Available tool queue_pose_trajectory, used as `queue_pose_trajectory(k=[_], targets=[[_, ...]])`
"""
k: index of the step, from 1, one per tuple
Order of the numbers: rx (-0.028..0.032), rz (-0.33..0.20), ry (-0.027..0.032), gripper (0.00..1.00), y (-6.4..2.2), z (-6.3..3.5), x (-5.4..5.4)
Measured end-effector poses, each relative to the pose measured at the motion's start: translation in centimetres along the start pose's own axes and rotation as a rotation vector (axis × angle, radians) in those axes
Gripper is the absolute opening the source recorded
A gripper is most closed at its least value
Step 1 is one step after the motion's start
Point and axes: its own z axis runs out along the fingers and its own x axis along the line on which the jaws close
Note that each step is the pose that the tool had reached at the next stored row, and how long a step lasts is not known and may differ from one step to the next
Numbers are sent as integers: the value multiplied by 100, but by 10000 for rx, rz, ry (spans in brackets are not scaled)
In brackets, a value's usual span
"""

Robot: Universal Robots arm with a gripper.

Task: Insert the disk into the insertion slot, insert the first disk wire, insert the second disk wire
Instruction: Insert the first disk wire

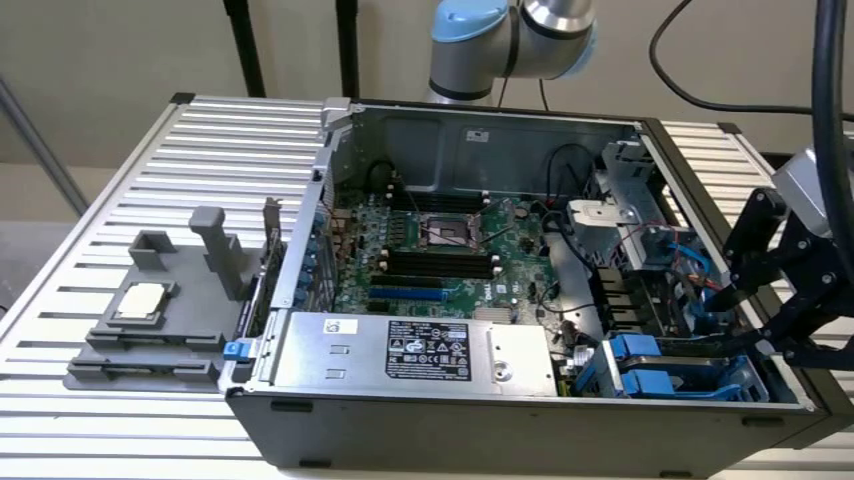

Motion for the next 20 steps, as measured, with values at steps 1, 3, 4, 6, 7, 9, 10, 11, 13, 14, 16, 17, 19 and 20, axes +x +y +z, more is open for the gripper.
queue_pose_trajectory(k=[1, 3, 4, 6, 7, 9, 10, 11, 13, 14, 16, 17, 19, 20], targets=[[-3, -6, -20, 44, -10, 2, 5], [-9, -25, -72, 44, -18, 13, 17], [-14, -37, -94, 44, -20, 20, 23], [-21, -64, -136, 44, -27, 35, 36], [-24, -77, -152, 44, -29, 44, 43], [-29, -114, -181, 44, -35, 62, 52], [-32, -137, -195, 44, -38, 71, 57], [-34, -159, -206, 44, -41, 78, 60], [-38, -214, -241, 44, -45, 91, 65], [-41, -247, -265, 44, -47, 94, 66], [-42, -309, -341, 44, -50, 97, 66], [-43, -341, -380, 44, -51, 98, 67], [-45, -410, -453, 42, -54, 99, 67], [-47, -443, -485, 42, -57, 99, 67]])
